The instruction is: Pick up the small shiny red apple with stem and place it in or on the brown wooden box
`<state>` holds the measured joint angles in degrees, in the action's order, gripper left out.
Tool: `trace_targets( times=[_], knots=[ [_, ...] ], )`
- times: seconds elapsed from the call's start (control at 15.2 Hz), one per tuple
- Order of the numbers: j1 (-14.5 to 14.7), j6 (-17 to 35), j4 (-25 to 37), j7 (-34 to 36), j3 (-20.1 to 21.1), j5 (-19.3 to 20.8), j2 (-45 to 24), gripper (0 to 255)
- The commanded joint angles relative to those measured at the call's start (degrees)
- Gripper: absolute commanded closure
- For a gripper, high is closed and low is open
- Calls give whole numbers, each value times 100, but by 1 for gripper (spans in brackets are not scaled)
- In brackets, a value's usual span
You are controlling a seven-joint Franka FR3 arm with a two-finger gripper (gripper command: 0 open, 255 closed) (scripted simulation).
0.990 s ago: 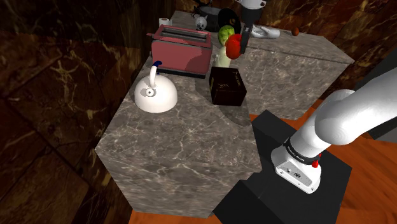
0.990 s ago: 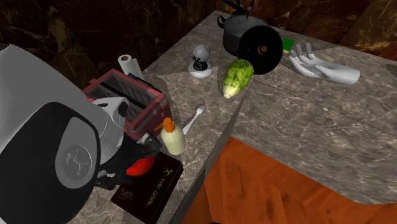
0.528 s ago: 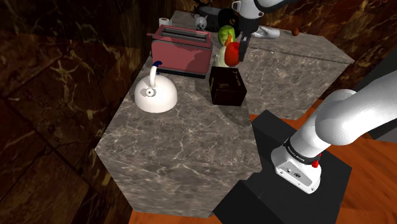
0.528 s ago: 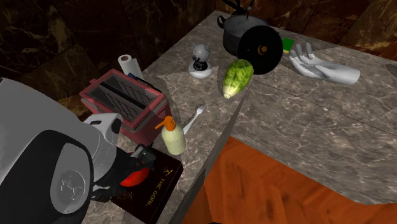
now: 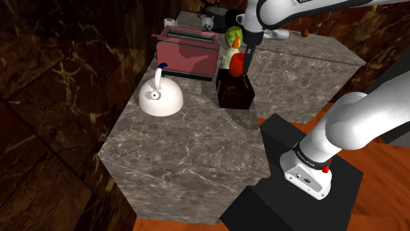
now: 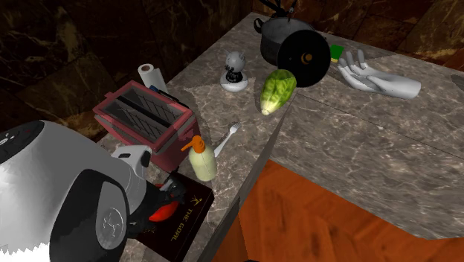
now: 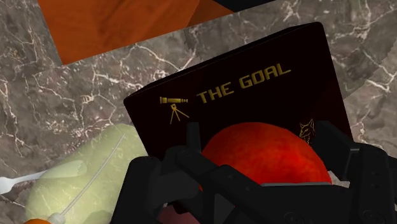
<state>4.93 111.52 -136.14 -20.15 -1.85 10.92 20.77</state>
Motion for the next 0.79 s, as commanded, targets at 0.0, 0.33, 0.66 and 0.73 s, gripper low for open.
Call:
trace_targets(
  times=[0.0, 0.33, 0.66, 0.73],
  knots=[
    [-3, 165, -115, 27, -4, 13, -49, 255],
    [-5, 257, -177, 42, -7, 21, -79, 255],
    [-5, 257, -177, 42, -7, 21, -78, 0],
    [-5, 257, -178, 42, -6, 21, -78, 0]
  ],
)
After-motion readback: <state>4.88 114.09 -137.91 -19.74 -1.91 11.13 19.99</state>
